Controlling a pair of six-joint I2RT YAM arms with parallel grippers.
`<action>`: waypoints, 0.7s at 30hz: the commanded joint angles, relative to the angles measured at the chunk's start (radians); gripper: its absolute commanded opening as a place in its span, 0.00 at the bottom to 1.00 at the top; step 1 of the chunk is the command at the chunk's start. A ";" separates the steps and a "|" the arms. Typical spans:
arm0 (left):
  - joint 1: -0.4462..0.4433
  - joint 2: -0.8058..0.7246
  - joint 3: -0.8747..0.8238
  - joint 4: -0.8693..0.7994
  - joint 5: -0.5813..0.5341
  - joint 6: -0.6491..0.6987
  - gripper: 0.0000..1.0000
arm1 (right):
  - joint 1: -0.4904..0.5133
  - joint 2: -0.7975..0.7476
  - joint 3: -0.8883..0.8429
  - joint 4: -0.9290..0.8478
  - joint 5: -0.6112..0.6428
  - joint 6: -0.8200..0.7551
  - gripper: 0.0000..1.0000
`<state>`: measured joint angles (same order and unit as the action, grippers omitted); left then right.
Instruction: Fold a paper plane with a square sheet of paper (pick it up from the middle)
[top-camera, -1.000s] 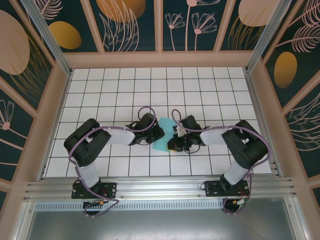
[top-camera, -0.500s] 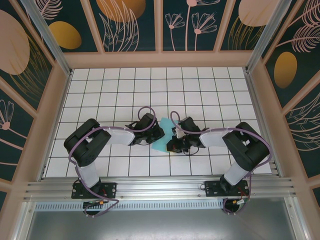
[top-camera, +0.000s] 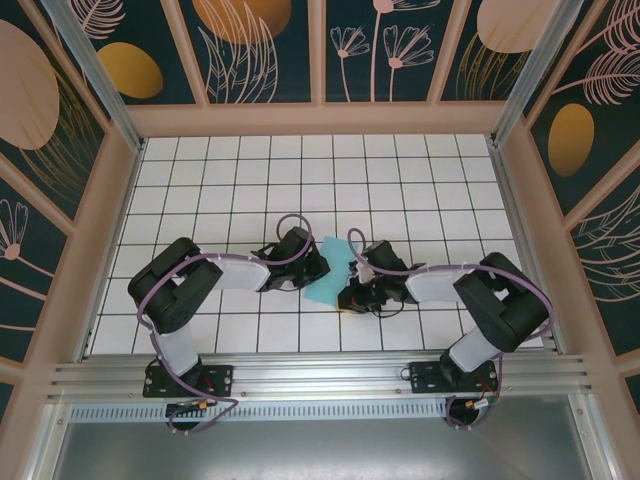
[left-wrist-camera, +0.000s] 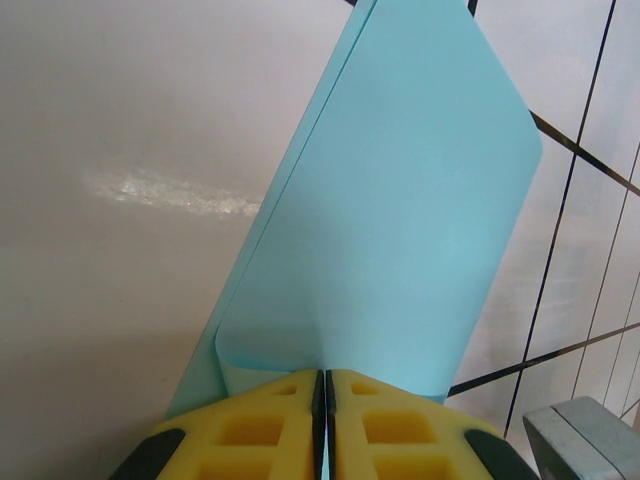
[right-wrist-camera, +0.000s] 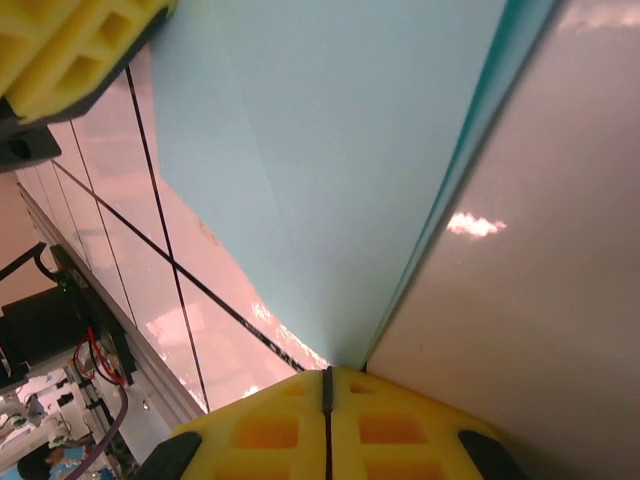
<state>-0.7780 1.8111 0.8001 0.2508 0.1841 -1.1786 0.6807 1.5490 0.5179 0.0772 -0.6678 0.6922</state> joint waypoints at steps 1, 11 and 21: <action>-0.001 0.031 -0.035 -0.081 -0.015 0.021 0.14 | 0.006 -0.051 0.053 -0.060 -0.007 0.014 0.10; -0.002 0.033 -0.025 -0.077 -0.009 0.025 0.15 | -0.018 0.018 0.142 -0.040 0.047 0.017 0.09; -0.004 0.025 -0.025 -0.075 -0.005 0.026 0.15 | -0.023 0.103 0.046 -0.006 0.073 0.026 0.09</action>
<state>-0.7780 1.8111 0.8001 0.2512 0.1940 -1.1782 0.6590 1.6230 0.5968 0.0792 -0.6144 0.7136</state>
